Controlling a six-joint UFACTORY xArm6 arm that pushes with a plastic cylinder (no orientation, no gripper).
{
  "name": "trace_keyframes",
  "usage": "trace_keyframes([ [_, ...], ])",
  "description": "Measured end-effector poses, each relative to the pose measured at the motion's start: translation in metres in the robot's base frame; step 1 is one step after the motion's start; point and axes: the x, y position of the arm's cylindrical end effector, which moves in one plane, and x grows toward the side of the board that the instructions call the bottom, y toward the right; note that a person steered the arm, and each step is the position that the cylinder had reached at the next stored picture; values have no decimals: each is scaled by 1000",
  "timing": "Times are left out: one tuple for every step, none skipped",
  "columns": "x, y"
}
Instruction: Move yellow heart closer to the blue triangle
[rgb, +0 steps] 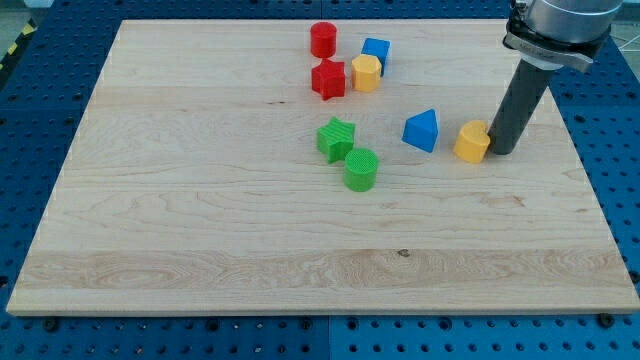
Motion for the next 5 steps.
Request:
trace_keyframes([
  [3, 4],
  [34, 22],
  [51, 16],
  [35, 8],
  [8, 4],
])
